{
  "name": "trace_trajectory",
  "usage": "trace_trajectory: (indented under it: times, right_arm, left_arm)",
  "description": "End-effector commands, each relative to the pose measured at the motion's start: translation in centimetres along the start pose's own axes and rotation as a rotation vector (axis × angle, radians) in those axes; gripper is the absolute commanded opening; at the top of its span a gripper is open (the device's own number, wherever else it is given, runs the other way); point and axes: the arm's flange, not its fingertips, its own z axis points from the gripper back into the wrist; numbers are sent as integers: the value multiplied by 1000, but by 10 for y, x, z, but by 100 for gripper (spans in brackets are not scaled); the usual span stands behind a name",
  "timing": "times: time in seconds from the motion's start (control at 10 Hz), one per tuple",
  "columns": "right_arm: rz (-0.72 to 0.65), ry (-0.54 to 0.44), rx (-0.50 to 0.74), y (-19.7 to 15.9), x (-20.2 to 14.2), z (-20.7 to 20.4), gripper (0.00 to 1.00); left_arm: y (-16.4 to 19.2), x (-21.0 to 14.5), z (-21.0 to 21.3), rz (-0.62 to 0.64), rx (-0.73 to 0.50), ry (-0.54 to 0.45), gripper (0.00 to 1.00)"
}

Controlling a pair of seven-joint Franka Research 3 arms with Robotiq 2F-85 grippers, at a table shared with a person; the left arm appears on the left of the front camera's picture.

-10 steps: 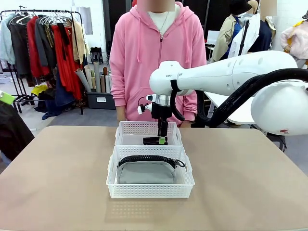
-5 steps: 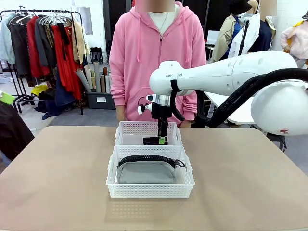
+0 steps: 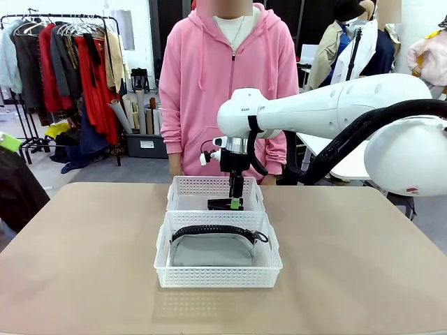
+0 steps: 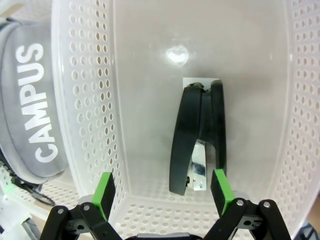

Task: Distribute items into two baskets.
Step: Place the picked Stapler into the Organizing basket as instructed by the person.

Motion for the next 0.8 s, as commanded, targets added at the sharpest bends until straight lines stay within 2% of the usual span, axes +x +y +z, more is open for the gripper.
trace_trajectory:
  times: [0.0, 0.2, 0.5, 0.7]
  right_arm:
    - [-126, -95, -25, 13, -42, 38, 100]
    - [-235, -195, -57, 32, -89, 78, 100]
    - [-388, -329, -95, 81, -179, 144, 100]
    - [-534, -465, -45, 113, -248, 185, 100]
  left_arm:
    - [1, 0, -1, -12, -11, -15, 100]
    - [1, 0, -1, -12, -11, -15, 100]
    - [1, 0, -1, -12, -11, -15, 100]
    - [1, 0, -1, -12, -11, -15, 100]
